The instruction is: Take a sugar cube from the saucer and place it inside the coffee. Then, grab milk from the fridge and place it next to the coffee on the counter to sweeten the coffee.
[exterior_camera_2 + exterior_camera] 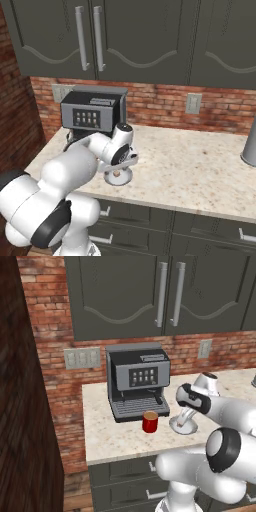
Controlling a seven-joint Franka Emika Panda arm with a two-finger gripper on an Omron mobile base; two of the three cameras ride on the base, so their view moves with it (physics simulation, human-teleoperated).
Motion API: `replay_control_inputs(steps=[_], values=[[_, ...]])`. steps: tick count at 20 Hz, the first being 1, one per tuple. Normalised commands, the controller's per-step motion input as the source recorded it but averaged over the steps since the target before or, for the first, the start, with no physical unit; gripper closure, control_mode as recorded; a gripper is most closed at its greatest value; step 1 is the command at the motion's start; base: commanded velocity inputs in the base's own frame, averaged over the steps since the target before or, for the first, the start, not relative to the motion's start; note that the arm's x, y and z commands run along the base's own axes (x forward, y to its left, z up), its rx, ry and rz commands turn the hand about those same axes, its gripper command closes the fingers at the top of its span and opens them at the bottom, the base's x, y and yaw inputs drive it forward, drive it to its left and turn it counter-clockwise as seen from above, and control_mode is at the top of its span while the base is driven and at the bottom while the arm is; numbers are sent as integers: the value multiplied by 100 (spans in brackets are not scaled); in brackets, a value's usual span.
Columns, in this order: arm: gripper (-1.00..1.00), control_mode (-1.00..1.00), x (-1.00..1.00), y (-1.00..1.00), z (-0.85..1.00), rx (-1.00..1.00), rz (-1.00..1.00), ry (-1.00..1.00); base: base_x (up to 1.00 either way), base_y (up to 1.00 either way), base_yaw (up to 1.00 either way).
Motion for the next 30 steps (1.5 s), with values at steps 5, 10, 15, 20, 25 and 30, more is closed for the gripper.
replay_control_inputs(steps=[5,10,15,20,25,30], values=[[-100,-100,7,0,-29,0,3,-1,0,0,0],[-100,-100,11,0,-21,0,1,0,0,0,0],[-100,-100,18,0,-14,0,0,0,0,0,0],[-100,-100,18,0,-12,0,0,0,0,0,0],[-100,-100,15,0,-15,0,0,0,0,0,0],[100,-100,0,0,-13,-1,0,0,0,0,0]])
